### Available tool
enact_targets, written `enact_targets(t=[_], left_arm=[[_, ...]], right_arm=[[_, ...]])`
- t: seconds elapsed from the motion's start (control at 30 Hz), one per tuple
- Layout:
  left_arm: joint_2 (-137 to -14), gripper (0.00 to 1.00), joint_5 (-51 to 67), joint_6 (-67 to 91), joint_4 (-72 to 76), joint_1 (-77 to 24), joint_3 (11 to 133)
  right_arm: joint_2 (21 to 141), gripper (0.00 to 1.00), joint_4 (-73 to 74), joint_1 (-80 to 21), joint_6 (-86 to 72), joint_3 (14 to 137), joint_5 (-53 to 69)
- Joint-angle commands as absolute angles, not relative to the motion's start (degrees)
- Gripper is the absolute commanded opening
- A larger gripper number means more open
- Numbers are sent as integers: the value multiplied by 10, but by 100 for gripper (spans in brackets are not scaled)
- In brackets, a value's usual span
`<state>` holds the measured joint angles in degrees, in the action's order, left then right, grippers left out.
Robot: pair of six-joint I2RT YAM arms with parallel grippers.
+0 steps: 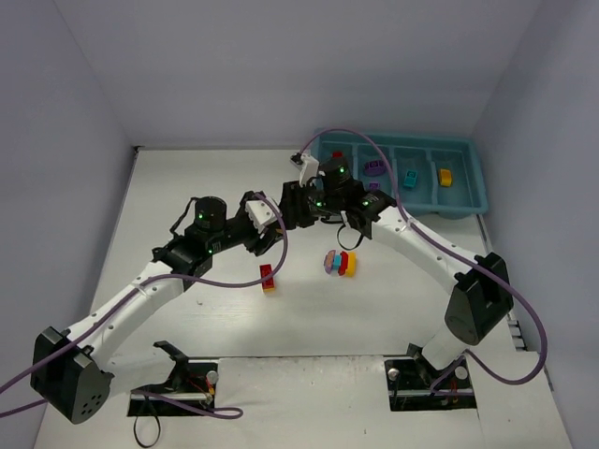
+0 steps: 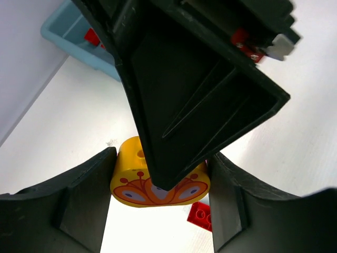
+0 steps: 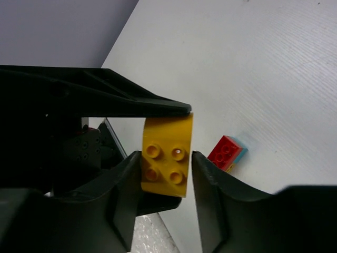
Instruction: Sort the legos into containers by color
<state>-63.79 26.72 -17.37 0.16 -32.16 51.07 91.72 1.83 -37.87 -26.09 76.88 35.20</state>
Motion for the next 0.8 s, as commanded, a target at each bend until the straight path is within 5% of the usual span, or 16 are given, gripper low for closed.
enact_targets(t=[0.0, 0.1, 0.2, 0.23, 0.27, 0.3, 0.33, 0.6, 0.77], left_arm=[[-631, 16, 284, -176, 65, -332, 550], [-640, 17, 274, -175, 66, -333, 550], [-642, 20, 265, -170, 74, -333, 542], [-642, 28, 255, -161, 84, -333, 537], [-644, 55, 243, -152, 92, -333, 534], [-645, 56, 243, -152, 92, -333, 531], [-646, 89, 222, -133, 96, -333, 531], [-621, 89, 56, 6, 116, -331, 491], [-606, 92, -34, 169, -3, -332, 515]], right_arm=[[920, 36, -3, -384, -243, 791, 338], [912, 4, -3, -383, -234, 785, 321], [904, 0, -3, -379, -225, 779, 312], [901, 0, -3, -377, -222, 778, 307], [897, 0, 15, -373, -216, 775, 286], [894, 0, 20, -370, -211, 774, 286], [891, 0, 25, -365, -207, 773, 257], [861, 0, 75, -216, -191, 780, 107], [871, 0, 83, -81, -166, 818, -57]])
